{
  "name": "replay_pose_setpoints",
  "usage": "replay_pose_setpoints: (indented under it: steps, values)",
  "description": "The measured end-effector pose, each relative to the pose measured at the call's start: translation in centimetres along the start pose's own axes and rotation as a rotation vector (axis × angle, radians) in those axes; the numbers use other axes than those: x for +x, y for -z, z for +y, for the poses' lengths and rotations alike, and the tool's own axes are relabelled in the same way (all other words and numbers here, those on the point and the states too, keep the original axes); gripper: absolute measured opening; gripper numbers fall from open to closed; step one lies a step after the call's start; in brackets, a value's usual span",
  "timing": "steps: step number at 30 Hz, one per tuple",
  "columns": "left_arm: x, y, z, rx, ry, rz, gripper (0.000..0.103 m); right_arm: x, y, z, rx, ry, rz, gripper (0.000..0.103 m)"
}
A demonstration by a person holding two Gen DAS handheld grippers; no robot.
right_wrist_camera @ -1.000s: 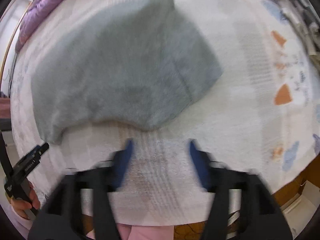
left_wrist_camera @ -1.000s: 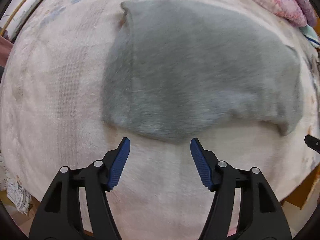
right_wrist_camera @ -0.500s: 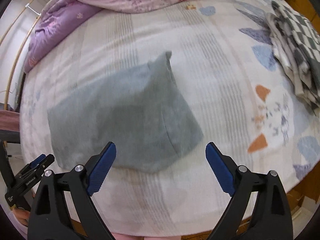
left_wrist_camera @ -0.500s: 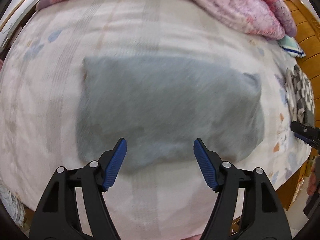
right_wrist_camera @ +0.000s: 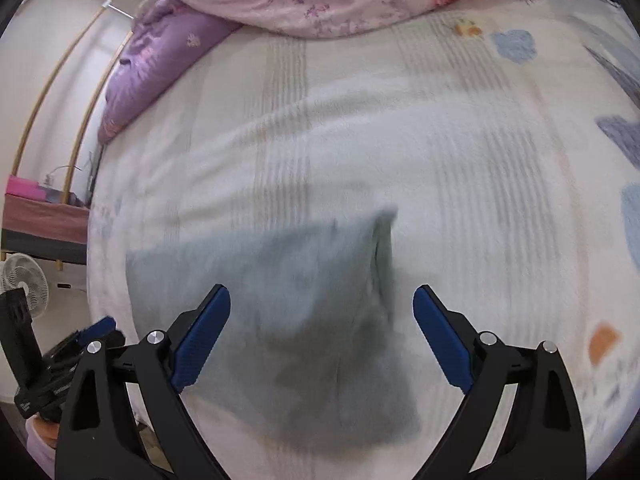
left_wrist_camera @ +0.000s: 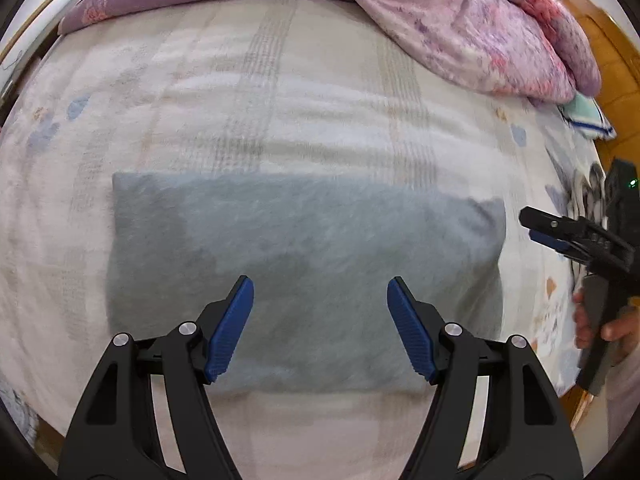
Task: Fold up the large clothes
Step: 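Open both grippers and move them to the folded hoodie's edge, then grasp the folded grey hoodie with the right gripper while the left gripper grasps it too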
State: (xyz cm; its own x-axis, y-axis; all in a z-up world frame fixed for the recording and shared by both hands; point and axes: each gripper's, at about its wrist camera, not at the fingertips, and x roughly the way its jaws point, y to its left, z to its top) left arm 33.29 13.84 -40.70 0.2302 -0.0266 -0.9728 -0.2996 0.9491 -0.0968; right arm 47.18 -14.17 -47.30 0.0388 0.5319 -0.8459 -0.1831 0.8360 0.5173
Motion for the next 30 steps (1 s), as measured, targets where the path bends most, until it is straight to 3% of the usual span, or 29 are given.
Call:
replay_pose_setpoints:
  steps: [5,8,14,17,19,21,26,28,29,30]
  values:
    - [1.8,-2.0,-0.9,-0.021,0.033,0.048,0.083,3.2,-2.8,-1.8,-0.032,-0.073,0.044,0.09]
    - [2.6,-2.7,-1.8,0.012,-0.046,0.02,0.088,4.9,-3.6,-2.1,-0.075,-0.135,0.057,0.09]
    - [4.0,-3.8,-2.3,0.024,-0.038,0.045,0.088,8.9,-3.7,-2.7,-0.107,-0.262,0.108,0.092]
    - [4.6,-4.1,-2.1,0.045,-0.077,0.051,0.088,9.2,-3.0,-2.7,-0.1,-0.34,0.091,0.095]
    - [4.7,-4.2,-1.9,0.052,-0.09,0.053,0.088,9.4,-1.9,-2.5,-0.083,-0.402,0.136,0.095]
    - [4.8,-4.2,-1.4,0.046,-0.106,0.066,0.088,9.6,-0.6,-2.0,-0.109,-0.442,0.235,0.095]
    - [3.9,-4.3,-0.4,0.028,-0.1,0.064,0.088,9.1,3.4,-1.8,-0.08,-0.48,0.369,0.095]
    - [3.7,-4.3,-0.2,0.027,-0.105,0.07,0.088,8.4,4.7,-1.7,-0.051,-0.436,0.343,0.087]
    - [3.7,-4.2,-0.2,0.027,-0.105,0.073,0.088,7.8,5.1,-1.3,-0.031,-0.352,0.306,0.058]
    - [3.7,-4.2,-0.2,0.029,-0.098,0.075,0.088,7.4,5.2,-0.6,-0.019,-0.231,0.29,0.039]
